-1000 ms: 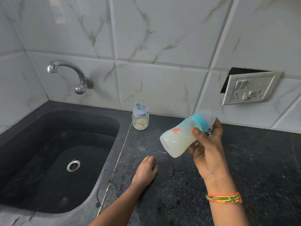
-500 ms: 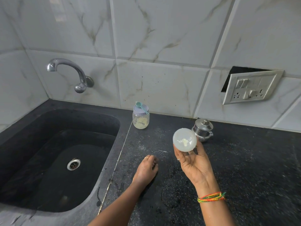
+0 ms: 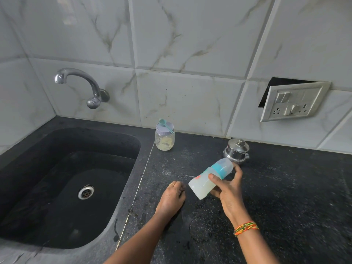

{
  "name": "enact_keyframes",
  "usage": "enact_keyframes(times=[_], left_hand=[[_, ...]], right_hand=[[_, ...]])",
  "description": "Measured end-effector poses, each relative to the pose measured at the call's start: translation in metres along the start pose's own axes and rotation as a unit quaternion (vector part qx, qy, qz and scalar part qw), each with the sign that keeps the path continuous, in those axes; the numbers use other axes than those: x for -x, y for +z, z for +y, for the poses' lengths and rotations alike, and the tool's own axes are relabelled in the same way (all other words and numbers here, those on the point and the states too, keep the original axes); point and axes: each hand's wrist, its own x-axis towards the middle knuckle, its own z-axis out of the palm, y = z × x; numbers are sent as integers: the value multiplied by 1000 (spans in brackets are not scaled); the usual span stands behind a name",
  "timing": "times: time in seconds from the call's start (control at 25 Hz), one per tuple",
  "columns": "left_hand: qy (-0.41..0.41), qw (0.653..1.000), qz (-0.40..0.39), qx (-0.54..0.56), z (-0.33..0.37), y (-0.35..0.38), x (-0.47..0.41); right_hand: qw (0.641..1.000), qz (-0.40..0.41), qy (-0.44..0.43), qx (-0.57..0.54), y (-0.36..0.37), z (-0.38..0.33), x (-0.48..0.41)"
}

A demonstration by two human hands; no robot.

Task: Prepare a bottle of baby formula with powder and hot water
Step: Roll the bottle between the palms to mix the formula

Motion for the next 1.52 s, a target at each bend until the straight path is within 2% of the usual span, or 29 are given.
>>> enact_keyframes(times=[0.12, 0.28, 0.4, 0.56, 0.68, 0.84, 0.96, 1.12, 1.28, 1.4, 1.52], left_hand=[[-3, 1000, -2, 4, 0, 0, 0], [-2, 1000, -3, -8, 0, -1, 1], [-4, 1000, -2, 1, 0, -1, 1], [-1, 1000, -5, -9, 0, -2, 2], [-3, 1000, 0, 2, 0, -1, 1], [0, 1000, -1, 0, 0, -1, 1], [-3, 1000, -1, 12, 1, -2, 2], [-4, 1000, -4, 16, 0, -1, 1], [-3, 1000, -5, 20, 0, -2, 1], [-3, 1000, -8, 18, 0, -2, 1], [-3, 1000, -8, 20, 0, -2, 2]], right_hand=[[997, 33, 5, -72, -2, 8, -3], [999, 10, 0, -52, 2, 12, 1], [989, 61, 1, -133, 6, 15, 0], [996, 38, 11, -83, 8, 18, 5], [980, 97, 13, -171, 6, 24, 3], [990, 67, 14, -120, 5, 25, 7], [976, 117, 17, -185, 3, 27, 5], [988, 83, 7, -128, 2, 26, 9], [980, 111, 5, -164, -1, 26, 5], [991, 73, 0, -112, 0, 25, 6], [982, 97, -1, -159, -1, 26, 4]])
